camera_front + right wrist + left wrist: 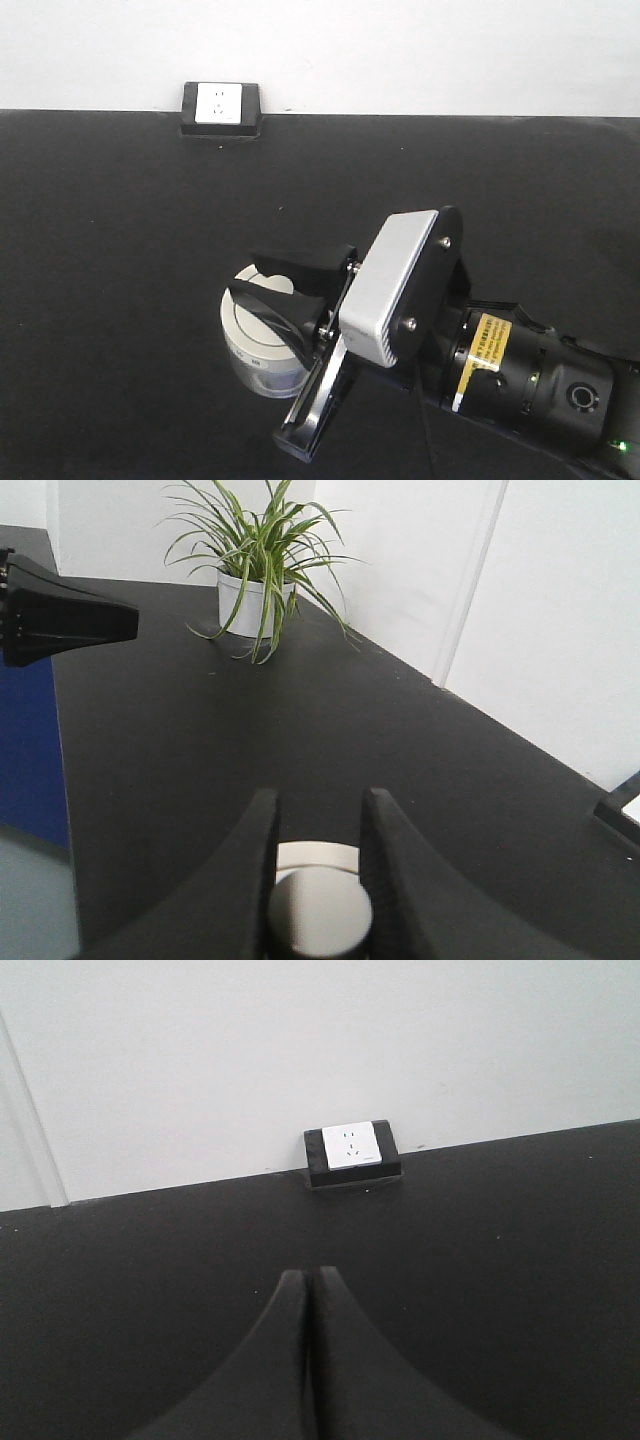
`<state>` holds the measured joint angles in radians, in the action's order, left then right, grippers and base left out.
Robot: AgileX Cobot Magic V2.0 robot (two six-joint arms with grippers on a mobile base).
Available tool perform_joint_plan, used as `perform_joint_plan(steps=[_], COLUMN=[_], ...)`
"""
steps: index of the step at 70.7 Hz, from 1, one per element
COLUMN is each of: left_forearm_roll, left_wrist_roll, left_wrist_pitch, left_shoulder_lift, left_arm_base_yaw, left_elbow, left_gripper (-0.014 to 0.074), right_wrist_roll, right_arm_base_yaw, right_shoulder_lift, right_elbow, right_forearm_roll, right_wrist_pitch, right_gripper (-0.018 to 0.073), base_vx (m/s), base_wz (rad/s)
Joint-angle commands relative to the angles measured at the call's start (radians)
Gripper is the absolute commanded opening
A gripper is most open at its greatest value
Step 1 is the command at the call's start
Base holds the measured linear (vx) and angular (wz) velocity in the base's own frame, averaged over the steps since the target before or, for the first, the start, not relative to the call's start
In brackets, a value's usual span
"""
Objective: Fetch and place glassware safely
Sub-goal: 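Hold the jar in the right gripper above the countertop, then extend the right arm forward, lowering the jar onto the countertop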
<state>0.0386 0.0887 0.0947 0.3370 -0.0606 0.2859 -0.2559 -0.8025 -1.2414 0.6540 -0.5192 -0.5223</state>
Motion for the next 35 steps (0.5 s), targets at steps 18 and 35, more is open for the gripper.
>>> perform_joint_plan(steps=[18,35], left_forearm_roll=[-0.007,-0.007], left_wrist_roll=[-0.002,-0.002], left_wrist_pitch=[-0.072,-0.072], left_shoulder_lift=[0.007,0.007], left_arm_base_yaw=[-0.005,-0.005], left_elbow=[0.025,0.025], left_gripper=[-0.0007,-0.0007], right_wrist_roll=[-0.007,-0.175], right_arm_base_yaw=[0.189,0.390], right_shoulder_lift=[0.017,-0.107], right_elbow=[0.028,0.028], right_forearm_roll=[-0.025,-0.222], right_wrist_pitch=[-0.121,-0.363], right_gripper=[-0.0001,-0.0001], base_vx=[0.00,0.00], base_wz=[0.00,0.00])
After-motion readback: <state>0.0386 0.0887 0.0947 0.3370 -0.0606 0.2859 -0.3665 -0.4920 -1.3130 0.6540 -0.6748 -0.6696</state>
